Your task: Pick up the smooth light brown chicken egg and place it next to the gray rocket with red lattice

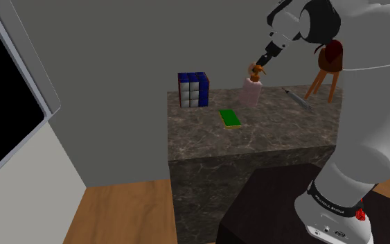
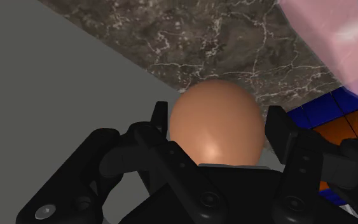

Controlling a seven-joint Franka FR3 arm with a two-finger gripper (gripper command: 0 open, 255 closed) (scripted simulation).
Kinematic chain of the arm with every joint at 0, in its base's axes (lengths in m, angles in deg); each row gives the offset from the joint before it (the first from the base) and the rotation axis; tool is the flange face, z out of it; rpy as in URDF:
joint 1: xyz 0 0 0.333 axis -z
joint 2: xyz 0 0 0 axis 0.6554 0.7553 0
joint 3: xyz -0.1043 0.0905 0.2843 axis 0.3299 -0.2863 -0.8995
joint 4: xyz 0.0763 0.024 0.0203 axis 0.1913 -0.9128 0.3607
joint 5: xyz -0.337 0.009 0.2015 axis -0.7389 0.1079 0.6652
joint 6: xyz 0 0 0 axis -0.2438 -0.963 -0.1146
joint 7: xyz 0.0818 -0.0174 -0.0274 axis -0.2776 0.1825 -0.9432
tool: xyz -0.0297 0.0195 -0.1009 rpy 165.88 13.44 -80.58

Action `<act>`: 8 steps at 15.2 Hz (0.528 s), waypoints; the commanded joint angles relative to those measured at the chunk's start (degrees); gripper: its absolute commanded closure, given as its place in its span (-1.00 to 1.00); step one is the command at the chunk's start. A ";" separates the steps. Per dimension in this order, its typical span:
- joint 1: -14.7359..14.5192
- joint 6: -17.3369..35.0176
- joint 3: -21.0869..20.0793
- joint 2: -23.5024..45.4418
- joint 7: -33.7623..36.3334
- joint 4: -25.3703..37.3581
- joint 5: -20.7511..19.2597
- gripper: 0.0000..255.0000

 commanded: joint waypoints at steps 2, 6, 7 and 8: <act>8.55 -6.28 -1.62 7.94 -2.03 10.62 3.74 1.00; 8.67 -4.40 -2.38 8.79 -3.56 8.97 4.71 1.00; 8.70 -3.97 -2.54 9.04 -3.95 8.60 5.00 1.00; 8.73 -3.53 -2.71 9.30 -4.34 8.25 5.30 1.00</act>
